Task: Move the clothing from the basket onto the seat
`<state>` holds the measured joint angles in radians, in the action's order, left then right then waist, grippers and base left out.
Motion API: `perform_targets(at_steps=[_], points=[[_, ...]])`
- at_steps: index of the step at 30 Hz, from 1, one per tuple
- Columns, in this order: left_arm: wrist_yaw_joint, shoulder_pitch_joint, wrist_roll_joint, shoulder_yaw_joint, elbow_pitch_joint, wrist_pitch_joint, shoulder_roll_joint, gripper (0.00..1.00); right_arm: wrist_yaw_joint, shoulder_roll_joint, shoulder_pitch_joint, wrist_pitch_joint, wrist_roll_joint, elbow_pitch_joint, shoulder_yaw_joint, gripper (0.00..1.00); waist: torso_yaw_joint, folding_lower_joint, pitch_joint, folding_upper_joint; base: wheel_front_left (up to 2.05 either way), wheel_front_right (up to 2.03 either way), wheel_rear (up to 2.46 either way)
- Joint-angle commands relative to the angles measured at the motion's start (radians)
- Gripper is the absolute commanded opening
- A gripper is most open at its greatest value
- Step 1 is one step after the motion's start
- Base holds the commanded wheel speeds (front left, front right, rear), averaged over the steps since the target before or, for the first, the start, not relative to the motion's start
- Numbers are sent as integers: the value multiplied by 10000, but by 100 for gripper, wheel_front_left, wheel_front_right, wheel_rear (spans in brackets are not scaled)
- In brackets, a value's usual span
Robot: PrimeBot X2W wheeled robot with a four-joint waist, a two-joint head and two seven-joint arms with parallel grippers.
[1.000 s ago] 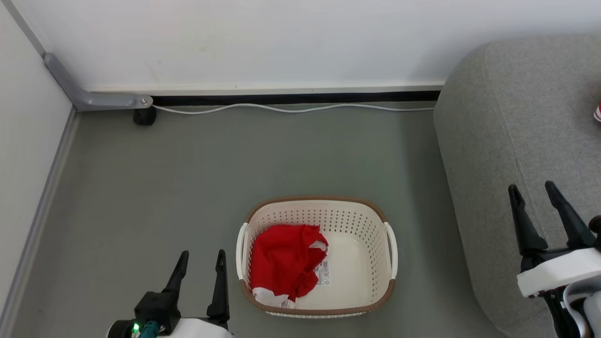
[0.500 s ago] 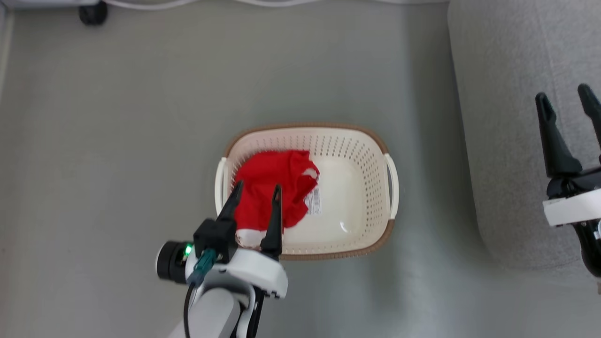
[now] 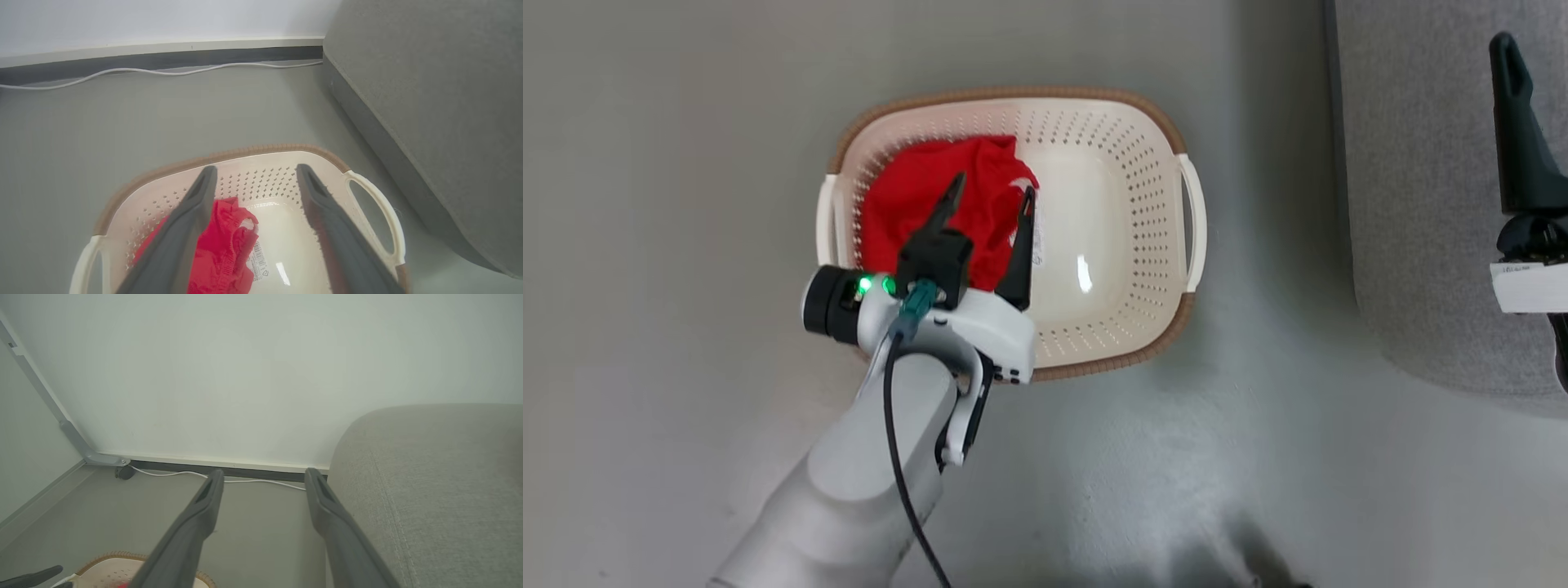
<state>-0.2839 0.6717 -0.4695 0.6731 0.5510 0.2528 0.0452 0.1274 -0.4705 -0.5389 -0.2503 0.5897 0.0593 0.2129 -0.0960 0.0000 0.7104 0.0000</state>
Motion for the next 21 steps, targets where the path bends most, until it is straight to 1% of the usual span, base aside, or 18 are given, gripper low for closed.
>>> perform_targets(at_steps=[1,8,14,18,19,21], points=[[-1,216,-60,-88,80,90,51,100,33,-217,45,-114,115,-309,137,100,-302,0,490,0,0,0,0],[222,1435,-632,666,2249,90,51,100,33,-135,-227,-115,202,-548,266,100,-654,0,983,0,0,0,0],[275,2513,-1265,1749,4007,19,51,100,33,-141,-316,-115,246,-650,348,100,-880,0,1401,0,0,0,0],[179,3146,-1670,2522,4931,-906,51,100,33,-105,-418,-115,270,-732,418,100,-989,0,1700,0,0,0,0],[89,3357,-1800,2863,5182,-1328,51,100,33,-72,-447,-115,272,-765,479,100,-1035,0,1794,0,0,0,0],[-36,3567,-1862,3171,5406,-1645,51,100,33,-48,-454,-115,278,-824,516,100,-1080,0,1918,0,0,0,0]])
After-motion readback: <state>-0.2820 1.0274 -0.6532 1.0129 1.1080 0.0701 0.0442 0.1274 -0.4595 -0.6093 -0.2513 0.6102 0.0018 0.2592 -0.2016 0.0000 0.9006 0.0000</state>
